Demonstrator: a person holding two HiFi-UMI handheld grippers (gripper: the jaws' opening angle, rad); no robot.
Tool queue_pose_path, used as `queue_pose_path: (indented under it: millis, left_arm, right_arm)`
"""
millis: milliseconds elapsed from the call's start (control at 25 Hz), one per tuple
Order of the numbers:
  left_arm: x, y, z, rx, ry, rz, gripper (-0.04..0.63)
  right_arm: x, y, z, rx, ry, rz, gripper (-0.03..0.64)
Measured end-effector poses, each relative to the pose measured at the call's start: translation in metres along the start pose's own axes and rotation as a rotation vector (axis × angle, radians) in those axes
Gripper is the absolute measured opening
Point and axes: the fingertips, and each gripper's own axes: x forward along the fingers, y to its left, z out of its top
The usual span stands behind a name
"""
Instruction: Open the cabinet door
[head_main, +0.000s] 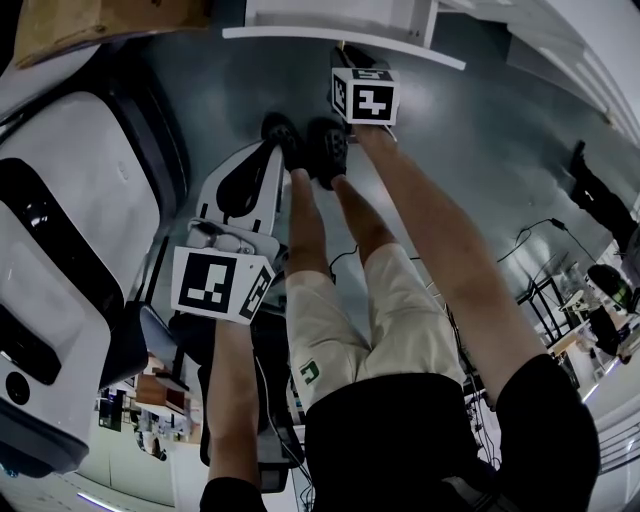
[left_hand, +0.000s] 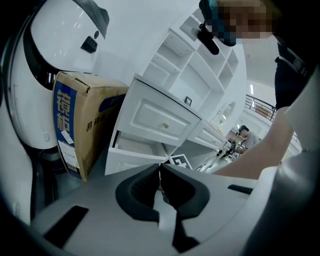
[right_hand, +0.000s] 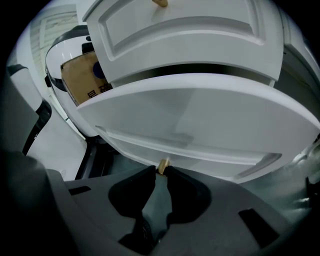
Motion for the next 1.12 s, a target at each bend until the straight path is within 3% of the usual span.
queue_pose_path:
  millis: [1120]
  left_arm:
    - [-0.006,-0.016,-0.002,-0.001,-0.009,0.012,0.028]
  right_arm:
    - [-0.037,0.027,-0.077,-0.008,0.082,0.046,0.092]
